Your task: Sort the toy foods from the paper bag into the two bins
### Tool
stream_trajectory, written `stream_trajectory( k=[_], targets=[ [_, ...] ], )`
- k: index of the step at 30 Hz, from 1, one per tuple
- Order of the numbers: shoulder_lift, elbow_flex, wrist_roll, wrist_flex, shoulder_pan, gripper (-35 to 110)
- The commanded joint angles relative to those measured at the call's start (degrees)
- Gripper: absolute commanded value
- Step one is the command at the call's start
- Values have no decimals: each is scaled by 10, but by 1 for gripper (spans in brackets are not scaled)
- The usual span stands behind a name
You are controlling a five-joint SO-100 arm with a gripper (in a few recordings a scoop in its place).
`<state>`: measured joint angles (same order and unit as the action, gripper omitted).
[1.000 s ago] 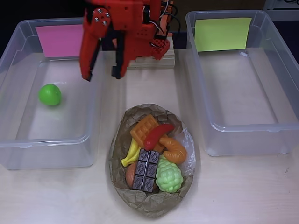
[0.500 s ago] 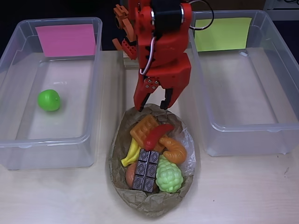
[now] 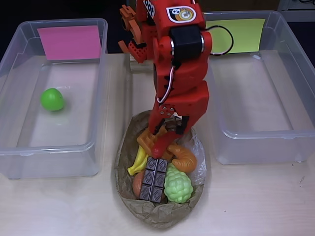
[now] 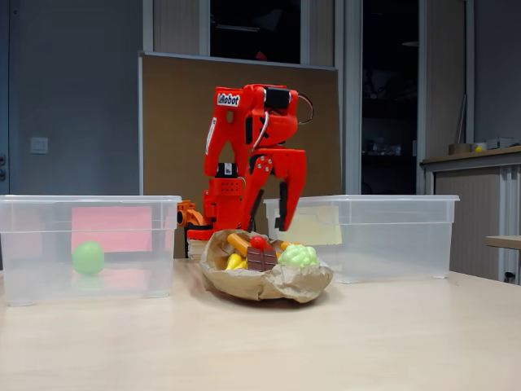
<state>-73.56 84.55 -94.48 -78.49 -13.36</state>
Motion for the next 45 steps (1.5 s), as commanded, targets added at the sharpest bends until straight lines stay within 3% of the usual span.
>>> stream_trajectory(
  k=[1, 17, 25, 33, 45],
  targets=[
    [8, -32, 5, 5, 0, 24],
    [85, -45, 32, 63, 31, 22],
    [103, -45, 40, 67, 43, 9],
    [84, -37, 22, 31, 45, 3],
    [-80, -15, 19, -114, 40, 3]
  ],
)
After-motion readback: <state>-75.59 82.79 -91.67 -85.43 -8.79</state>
